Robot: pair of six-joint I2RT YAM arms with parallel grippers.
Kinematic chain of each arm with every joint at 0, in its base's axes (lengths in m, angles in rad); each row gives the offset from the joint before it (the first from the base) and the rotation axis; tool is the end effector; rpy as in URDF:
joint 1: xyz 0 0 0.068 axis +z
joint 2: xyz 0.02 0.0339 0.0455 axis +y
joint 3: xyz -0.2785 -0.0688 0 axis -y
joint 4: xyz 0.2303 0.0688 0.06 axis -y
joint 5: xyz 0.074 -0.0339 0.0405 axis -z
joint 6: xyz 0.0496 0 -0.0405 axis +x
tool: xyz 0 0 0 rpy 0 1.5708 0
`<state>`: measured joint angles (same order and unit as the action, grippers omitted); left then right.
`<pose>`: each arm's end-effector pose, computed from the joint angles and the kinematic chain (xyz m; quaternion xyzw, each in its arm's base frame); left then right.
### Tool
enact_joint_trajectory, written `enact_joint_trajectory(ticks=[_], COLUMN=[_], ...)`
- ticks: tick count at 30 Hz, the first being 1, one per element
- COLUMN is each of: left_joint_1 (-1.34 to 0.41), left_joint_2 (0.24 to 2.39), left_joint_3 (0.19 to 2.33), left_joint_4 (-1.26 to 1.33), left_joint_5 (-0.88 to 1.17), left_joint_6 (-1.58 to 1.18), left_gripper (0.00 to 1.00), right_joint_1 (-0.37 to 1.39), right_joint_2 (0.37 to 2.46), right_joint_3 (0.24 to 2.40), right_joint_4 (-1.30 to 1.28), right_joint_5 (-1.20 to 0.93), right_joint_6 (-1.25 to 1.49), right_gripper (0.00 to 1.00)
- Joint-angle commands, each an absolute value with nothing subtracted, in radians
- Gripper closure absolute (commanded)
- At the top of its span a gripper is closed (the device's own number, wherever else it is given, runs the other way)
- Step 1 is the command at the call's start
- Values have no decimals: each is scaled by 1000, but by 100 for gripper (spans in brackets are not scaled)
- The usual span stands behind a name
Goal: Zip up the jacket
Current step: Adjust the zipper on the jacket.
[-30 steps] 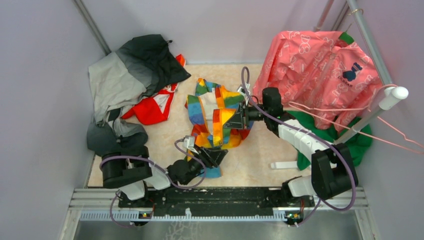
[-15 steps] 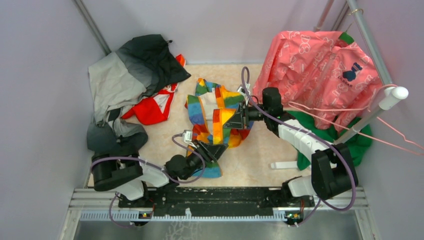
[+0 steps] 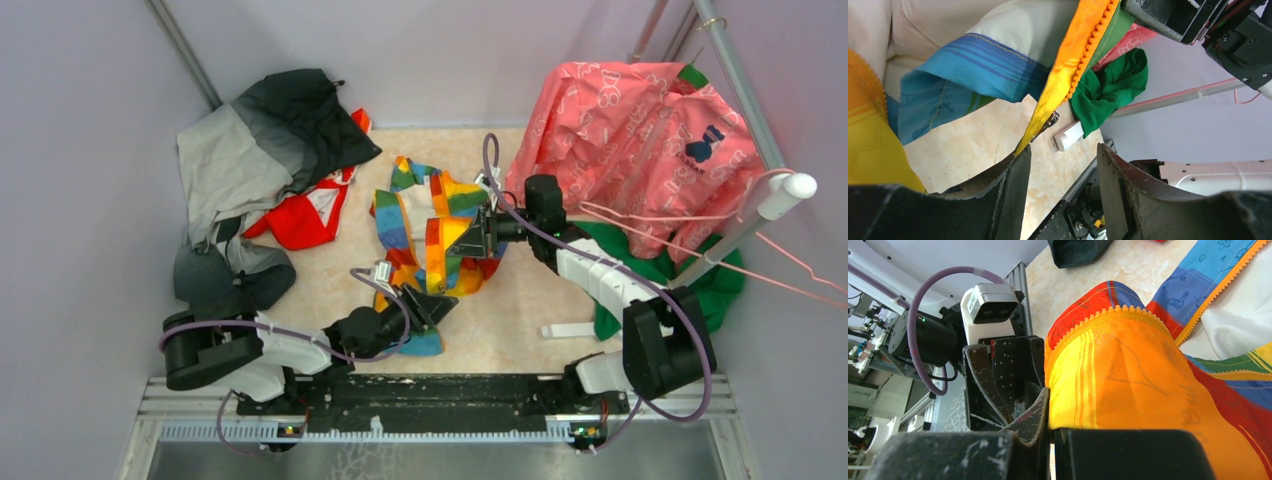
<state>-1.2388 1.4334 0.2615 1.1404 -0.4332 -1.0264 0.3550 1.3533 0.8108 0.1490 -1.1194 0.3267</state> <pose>0.0997 -0.2254 0.1967 -0.0744 0.7133 -0.5499 0.4281 0.2437 0.1379 0.2813 -0.3047 0.7005 0.5735 0.2958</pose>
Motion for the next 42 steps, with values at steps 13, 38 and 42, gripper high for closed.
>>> enact_joint_trajectory(ticks=[13, 38, 42], left_joint_1=[-1236, -1234, -1232], left_joint_2=[1416, 1382, 1376], left_joint_3=[298, 323, 331], left_joint_4=[1137, 1010, 978], left_joint_5=[-428, -498, -504], left_joint_6=[-1004, -995, -998], left_gripper=[42, 41, 40], right_joint_1=[348, 349, 349], right_joint_2=[1345, 1342, 1342], right_joint_3=[814, 815, 815], right_joint_4=[192, 189, 191], right_joint_5=[-1128, -1133, -1133], right_joint_6=[329, 327, 327], right_gripper=[100, 100, 100])
